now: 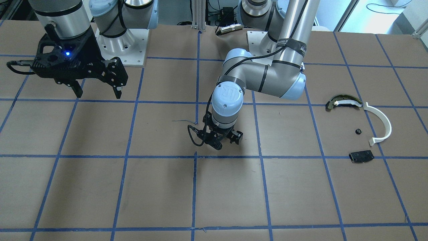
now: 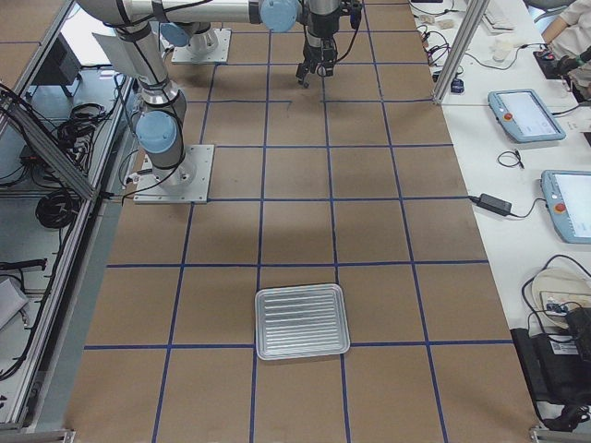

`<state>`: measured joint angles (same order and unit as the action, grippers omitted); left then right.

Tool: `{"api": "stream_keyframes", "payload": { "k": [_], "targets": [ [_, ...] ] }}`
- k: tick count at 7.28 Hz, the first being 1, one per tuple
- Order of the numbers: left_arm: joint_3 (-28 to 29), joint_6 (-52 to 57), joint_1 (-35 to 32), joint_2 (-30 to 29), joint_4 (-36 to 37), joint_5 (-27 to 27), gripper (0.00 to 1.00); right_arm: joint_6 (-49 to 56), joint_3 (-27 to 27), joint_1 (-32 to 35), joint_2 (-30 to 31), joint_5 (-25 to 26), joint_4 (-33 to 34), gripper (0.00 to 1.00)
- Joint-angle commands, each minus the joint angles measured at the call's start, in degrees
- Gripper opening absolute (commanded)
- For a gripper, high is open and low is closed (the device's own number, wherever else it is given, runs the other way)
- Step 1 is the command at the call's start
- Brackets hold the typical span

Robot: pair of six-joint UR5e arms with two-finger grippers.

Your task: Place bearing gear from tray to pile

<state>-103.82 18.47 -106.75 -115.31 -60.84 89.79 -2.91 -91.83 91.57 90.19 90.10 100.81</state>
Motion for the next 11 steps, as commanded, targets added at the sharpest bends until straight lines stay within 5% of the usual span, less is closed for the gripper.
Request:
{"api": "stream_keyframes", "payload": {
  "k": [1,3,5,7,10,11],
  "targets": [
    [-0.06,-0.63,-0.22,-1.66,0.29,-0.06,0.94,-0.26,-1.67,0.01,-0.02,0.08,0.0,1.0],
    [-0.06,-0.54,-0.22,-1.85,0.2,-0.23,0.87,-0.26,-2.64,0.01,-0.02,0.17,3.75,1.0],
    [0.03,-0.63,-0.3,-1.76,0.37,-0.23,0.37,-0.26,-2.57,0.01,-0.02,0.43,3.17,1.0],
    [0.03,-0.63,-0.3,-1.76,0.37,-0.32,0.0,-0.17,-2.04,0.01,-0.19,0.52,3.16,1.0],
    [2.91,-0.63,2.31,1.3,-1.98,-1.56,0.0,0.01,-1.77,0.01,-1.16,0.34,3.08,1.0],
    [6.41,-0.46,7.99,2.71,-7.57,-0.5,0.0,0.0,-1.17,0.01,-1.94,0.34,2.99,1.0]
  ]
}}
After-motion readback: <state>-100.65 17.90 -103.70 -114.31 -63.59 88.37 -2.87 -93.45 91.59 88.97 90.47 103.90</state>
